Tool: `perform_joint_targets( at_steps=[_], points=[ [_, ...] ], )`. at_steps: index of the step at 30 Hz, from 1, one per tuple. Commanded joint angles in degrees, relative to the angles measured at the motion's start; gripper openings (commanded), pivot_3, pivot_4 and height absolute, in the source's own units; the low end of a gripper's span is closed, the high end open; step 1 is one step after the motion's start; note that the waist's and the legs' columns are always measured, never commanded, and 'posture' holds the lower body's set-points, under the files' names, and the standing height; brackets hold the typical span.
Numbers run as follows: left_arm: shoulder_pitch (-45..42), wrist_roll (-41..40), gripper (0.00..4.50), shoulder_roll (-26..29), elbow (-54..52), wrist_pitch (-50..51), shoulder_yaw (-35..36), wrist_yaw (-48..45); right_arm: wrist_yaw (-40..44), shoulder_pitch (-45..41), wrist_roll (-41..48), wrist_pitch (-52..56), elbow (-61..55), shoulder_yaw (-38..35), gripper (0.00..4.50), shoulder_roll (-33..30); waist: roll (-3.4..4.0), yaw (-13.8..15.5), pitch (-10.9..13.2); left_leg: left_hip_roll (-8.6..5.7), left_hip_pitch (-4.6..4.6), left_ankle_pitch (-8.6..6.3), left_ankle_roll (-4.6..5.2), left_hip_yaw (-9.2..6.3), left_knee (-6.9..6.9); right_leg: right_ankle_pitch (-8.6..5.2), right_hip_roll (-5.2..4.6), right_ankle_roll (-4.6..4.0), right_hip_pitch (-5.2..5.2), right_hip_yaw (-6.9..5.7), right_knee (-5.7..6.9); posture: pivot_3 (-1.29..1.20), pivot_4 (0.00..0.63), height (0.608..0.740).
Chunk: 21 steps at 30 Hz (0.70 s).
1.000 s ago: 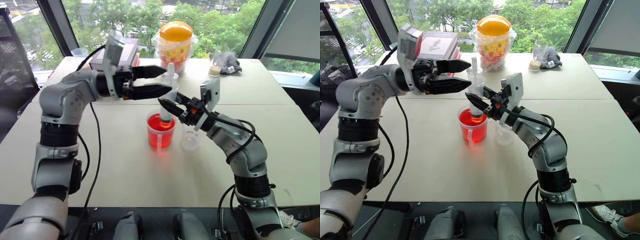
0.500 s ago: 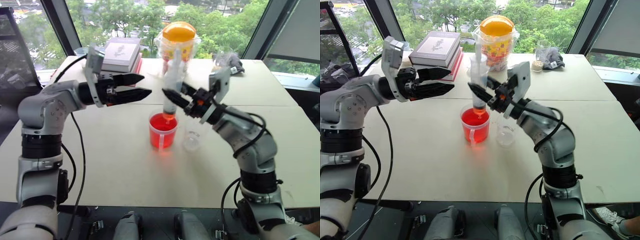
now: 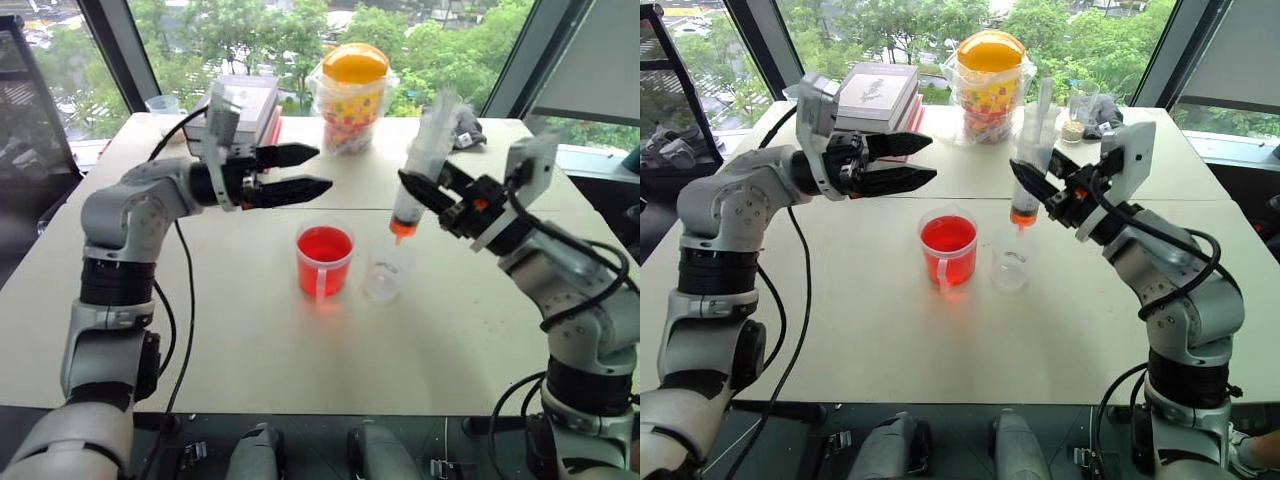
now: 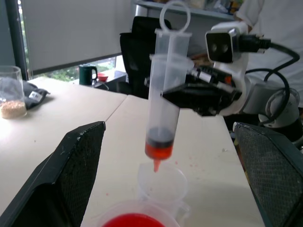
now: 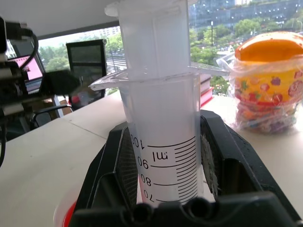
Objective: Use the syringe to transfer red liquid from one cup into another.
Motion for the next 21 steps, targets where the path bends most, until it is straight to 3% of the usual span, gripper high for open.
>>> perform_joint_targets(
  at_steps=[1, 12, 21],
  points=[
    [-4.1, 1.39, 4.46, -1.97, 2.15, -3.74, -0.75, -1.22, -0.42, 0.46, -0.7, -2.7, -2.08, -0.14, 1.44, 0.03, 0.0, -0.01, 0.0, 0.0, 0.0, 0.0, 0.0, 0.0, 0.0, 0.0, 0.0, 0.0, 0.0, 0.0, 0.0, 0.0, 0.15, 0.74],
    [-19.57, 10.61, 4.46, -11.83, 23.75, -16.6, -3.15, -1.06, -2.06, 2.22, -0.58, -3.91, -3.52, 2.17, 1.44, 1.28, -0.02, 0.08, 0.01, -0.02, -0.04, -0.03, 0.05, -0.03, -0.01, 0.0, 0.03, 0.01, 0.02, 0.0, -0.1, 0.0, 0.15, 0.74],
    [-25.4, 18.75, 4.46, -15.9, 40.1, -27.1, -5.3, -5.81, -3.28, 2.04, 0.2, -3.37, -5.38, 2.89, 1.44, 1.26, -0.04, 0.05, 0.02, -0.01, -0.1, -0.04, 0.08, -0.05, -0.04, -0.01, 0.04, 0.0, -0.03, 0.0, -0.13, 0.0, 0.15, 0.74]
  ],
)
